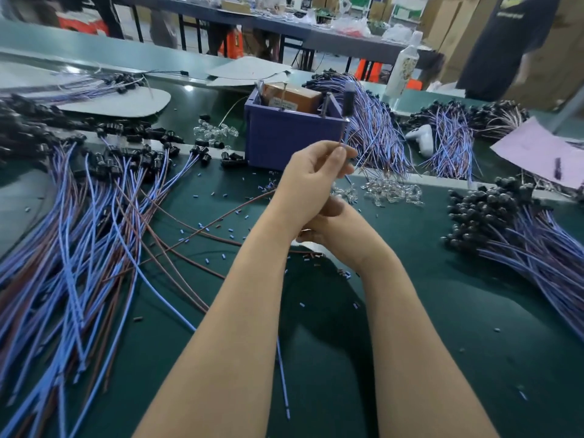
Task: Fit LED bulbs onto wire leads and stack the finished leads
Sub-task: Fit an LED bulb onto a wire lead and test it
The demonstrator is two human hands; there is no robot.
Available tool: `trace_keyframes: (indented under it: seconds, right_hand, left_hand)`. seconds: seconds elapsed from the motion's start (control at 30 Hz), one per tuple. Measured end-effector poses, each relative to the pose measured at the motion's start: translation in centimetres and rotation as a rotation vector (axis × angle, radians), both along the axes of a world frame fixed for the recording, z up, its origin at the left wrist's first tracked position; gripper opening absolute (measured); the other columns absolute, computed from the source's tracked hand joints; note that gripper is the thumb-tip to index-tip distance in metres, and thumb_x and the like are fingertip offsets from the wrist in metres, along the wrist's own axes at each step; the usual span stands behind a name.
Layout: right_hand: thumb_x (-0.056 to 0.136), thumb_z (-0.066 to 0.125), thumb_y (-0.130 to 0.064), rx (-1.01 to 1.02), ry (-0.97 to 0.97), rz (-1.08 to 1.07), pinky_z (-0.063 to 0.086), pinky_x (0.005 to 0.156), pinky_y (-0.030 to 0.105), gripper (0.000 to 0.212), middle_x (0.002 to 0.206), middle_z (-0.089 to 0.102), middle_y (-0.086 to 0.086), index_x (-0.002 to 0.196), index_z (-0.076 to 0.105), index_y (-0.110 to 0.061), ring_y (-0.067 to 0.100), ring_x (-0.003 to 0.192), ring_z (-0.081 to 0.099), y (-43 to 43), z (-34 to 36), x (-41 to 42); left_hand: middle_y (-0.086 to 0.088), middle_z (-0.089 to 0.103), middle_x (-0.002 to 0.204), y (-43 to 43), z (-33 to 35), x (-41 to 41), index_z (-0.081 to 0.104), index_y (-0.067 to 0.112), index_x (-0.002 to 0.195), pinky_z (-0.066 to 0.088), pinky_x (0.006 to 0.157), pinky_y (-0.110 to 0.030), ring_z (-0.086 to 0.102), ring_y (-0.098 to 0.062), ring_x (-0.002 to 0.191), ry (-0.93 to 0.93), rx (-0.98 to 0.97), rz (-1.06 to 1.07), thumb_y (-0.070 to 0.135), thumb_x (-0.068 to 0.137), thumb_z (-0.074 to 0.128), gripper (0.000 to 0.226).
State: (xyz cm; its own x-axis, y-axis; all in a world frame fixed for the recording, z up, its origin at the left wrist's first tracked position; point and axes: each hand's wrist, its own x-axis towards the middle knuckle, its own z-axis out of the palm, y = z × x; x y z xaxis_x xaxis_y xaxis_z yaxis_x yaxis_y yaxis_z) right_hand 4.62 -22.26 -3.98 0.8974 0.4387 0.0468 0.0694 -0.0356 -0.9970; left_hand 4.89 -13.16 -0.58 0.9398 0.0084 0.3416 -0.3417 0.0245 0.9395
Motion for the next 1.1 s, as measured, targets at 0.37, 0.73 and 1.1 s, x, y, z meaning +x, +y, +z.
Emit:
trace_keyframes:
  seconds: [0.37,0.73,1.1]
  right_hand:
    - [0.09,0.037,0.017,0.354,0.16,0.074,0.057,0.073,0.028,0.024,0.077,0.071,0.005,0.094,0.055,0.0,0.016,0.074,0.069,-0.4,-0.5,0.4]
    - [0.097,0.046,-0.002,0.478,0.105,-0.334,0.056,0.064,0.019,0.021,0.066,0.071,0.0,0.082,0.061,-0.004,0.009,0.063,0.067,-0.2,0.0,1.0]
    - [0.1,0.045,-0.025,0.863,0.157,-0.821,0.051,0.05,0.015,0.036,0.064,0.061,0.003,0.074,0.058,-0.005,0.006,0.048,0.061,-3.4,0.3,2.3]
  left_hand:
    - [0.002,0.067,0.113,0.2,0.3,-0.2,0.062,0.017,0.106,0.053,0.09,-0.035,0.064,-0.013,0.108,0.165,-0.437,-0.16,0.022,0.1,0.041,0.022]
    - [-0.008,0.066,0.115,1.3,0.2,-0.1,0.06,0.011,0.112,0.058,0.076,-0.035,0.066,-0.021,0.102,0.311,-0.513,-0.107,0.027,0.097,0.049,0.025]
    - [0.0,0.065,0.077,-0.1,-3.2,0.7,0.065,0.013,0.09,0.047,0.074,-0.029,0.059,-0.021,0.076,0.126,0.55,0.156,0.024,0.096,0.048,0.021]
